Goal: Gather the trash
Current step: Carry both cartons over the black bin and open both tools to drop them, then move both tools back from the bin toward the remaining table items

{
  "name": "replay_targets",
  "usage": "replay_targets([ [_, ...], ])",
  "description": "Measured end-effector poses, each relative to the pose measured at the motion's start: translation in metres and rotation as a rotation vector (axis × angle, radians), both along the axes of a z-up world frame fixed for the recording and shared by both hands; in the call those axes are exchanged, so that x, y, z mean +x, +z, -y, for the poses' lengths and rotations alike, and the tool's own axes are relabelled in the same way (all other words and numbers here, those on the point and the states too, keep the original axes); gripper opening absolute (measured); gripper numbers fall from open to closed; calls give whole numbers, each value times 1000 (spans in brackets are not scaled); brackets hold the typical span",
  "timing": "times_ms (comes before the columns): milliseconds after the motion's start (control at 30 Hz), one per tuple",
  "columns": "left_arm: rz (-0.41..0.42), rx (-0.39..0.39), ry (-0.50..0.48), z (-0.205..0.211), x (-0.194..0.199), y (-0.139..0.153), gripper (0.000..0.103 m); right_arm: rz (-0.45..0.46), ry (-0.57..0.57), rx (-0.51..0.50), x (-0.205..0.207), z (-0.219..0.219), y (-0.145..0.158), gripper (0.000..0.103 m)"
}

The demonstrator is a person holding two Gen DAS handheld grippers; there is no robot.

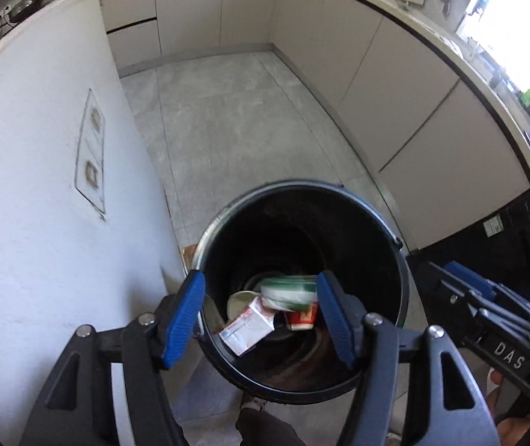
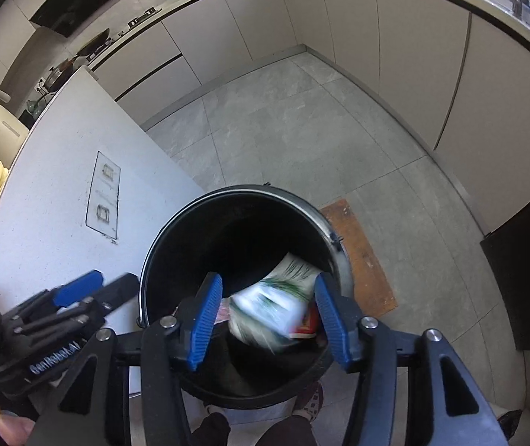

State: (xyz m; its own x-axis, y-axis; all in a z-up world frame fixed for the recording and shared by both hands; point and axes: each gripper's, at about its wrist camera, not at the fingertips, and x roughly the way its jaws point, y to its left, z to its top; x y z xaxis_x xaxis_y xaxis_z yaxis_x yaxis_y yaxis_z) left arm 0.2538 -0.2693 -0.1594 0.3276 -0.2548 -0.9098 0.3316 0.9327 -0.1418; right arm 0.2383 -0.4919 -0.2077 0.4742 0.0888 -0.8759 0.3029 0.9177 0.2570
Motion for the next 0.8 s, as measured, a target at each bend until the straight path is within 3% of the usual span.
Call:
replay_targets([
  [800, 131, -78, -46, -49, -21, 85, 64, 88, -54, -13, -33, -40, 74, 56],
])
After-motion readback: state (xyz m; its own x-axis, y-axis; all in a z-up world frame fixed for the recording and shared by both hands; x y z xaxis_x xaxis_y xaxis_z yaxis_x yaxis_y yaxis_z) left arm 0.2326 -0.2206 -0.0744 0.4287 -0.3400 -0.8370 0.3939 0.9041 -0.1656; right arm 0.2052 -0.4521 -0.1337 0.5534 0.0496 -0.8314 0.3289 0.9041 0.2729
